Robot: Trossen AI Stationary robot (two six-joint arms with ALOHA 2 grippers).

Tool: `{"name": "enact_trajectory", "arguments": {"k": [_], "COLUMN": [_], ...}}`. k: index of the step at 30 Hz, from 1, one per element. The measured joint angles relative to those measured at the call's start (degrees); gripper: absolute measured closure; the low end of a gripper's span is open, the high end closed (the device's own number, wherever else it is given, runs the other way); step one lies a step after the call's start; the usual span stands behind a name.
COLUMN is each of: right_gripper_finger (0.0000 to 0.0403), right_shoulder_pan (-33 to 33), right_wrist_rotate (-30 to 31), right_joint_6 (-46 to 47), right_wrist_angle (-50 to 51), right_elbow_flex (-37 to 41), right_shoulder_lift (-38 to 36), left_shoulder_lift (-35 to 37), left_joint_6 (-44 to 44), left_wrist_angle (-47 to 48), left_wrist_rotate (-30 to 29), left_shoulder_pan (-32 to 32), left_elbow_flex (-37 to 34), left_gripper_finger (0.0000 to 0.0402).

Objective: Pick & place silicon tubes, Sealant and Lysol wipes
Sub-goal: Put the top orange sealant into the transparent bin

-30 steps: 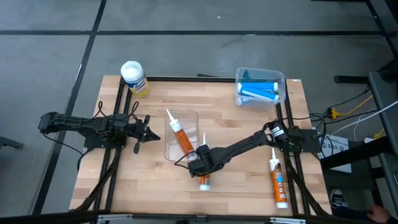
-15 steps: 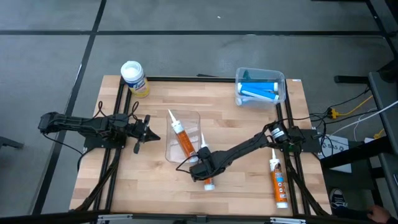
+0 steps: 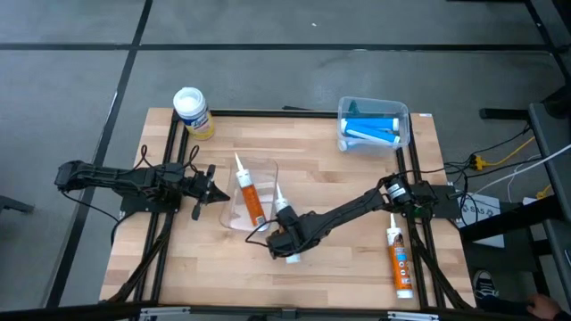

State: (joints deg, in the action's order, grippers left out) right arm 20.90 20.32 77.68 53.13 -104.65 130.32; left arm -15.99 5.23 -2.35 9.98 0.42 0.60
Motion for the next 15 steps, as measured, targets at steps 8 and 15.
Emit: {"name": "enact_trajectory", "arguments": {"k": [8, 15], "right_gripper_finger": [0.0079, 0.0079], "right_shoulder_pan": [-0.04, 0.25], "right_wrist_rotate": [-0.57, -0.96], "right_joint_6": [-0.21, 0.1], "right_wrist_angle": [1.9, 2.78], "right_elbow_flex": [-1.67, -1.67], "right_shoulder_lift": [-0.04, -0.15], "left_shoulder_lift": [0.0, -0.02], "left_joint_6": [0.02, 0.01], "left_wrist_angle": [0.0, 0.0], "left_wrist_rotate": [0.0, 0.0], "left_shoulder_pan": [-0.01, 0.0], "left_elbow_flex": [0.0, 0.0], "left_gripper_finger": [0.0391, 0.0391]}}
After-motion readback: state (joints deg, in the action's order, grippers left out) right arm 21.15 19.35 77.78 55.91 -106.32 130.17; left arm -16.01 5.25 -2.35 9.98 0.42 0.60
